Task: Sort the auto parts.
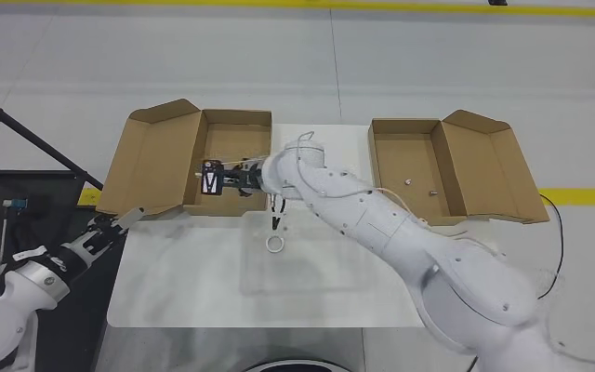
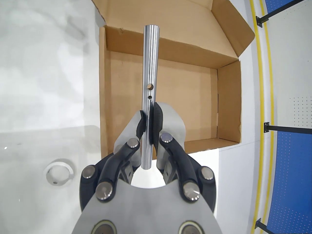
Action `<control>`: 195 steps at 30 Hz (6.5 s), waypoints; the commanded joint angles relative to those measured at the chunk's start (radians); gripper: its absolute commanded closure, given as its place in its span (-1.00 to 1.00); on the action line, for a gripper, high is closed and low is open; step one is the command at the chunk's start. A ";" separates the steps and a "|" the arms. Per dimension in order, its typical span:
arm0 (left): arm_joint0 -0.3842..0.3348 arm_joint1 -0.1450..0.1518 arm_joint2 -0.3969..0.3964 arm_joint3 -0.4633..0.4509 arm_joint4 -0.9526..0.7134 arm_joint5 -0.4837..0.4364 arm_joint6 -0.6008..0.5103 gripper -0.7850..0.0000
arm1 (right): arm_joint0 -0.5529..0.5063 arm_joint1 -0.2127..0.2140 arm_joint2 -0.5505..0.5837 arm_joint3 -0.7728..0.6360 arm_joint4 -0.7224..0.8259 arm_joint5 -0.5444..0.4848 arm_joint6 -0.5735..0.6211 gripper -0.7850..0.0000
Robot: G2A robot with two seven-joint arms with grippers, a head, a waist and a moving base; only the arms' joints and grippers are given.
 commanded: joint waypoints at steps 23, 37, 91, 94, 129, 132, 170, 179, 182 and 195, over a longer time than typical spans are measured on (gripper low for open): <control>-0.013 0.019 0.010 0.031 -0.006 -0.001 -0.007 -1.00 | -0.031 -0.260 0.009 0.449 -0.027 -0.059 -0.134 0.41; -0.014 0.030 0.009 0.036 -0.008 0.002 -0.009 -1.00 | 0.017 -0.290 0.024 0.499 -0.078 -0.075 -0.211 0.31; -0.092 0.056 0.092 0.085 -0.010 0.034 0.043 -1.00 | -0.294 0.243 0.399 -0.798 0.097 -0.389 0.621 -1.00; -0.092 0.056 0.092 0.085 -0.010 0.034 0.043 -1.00 | -0.294 0.243 0.399 -0.798 0.097 -0.389 0.621 -1.00; -0.092 0.056 0.092 0.085 -0.010 0.034 0.043 -1.00 | -0.287 0.292 0.327 -0.752 0.224 -0.281 0.728 -0.34; -0.092 0.056 0.092 0.085 -0.010 0.034 0.043 -1.00 | -0.283 0.298 0.321 -0.754 0.243 -0.269 0.741 -0.30; -0.092 0.056 0.092 0.085 -0.010 0.034 0.043 -1.00 | -0.172 0.140 0.092 -0.268 0.300 -0.106 0.770 0.19; -0.092 0.056 0.092 0.085 -0.010 0.034 0.043 -1.00 | -0.164 0.104 0.090 -0.206 0.298 -0.150 0.739 0.23; -0.092 0.056 0.092 0.085 -0.010 0.034 0.043 -1.00 | -0.160 0.094 0.090 -0.194 0.314 -0.176 0.757 0.22; -0.092 0.056 0.092 0.085 -0.010 0.034 0.043 -1.00 | -0.149 0.082 0.102 -0.196 0.299 -0.170 0.788 0.18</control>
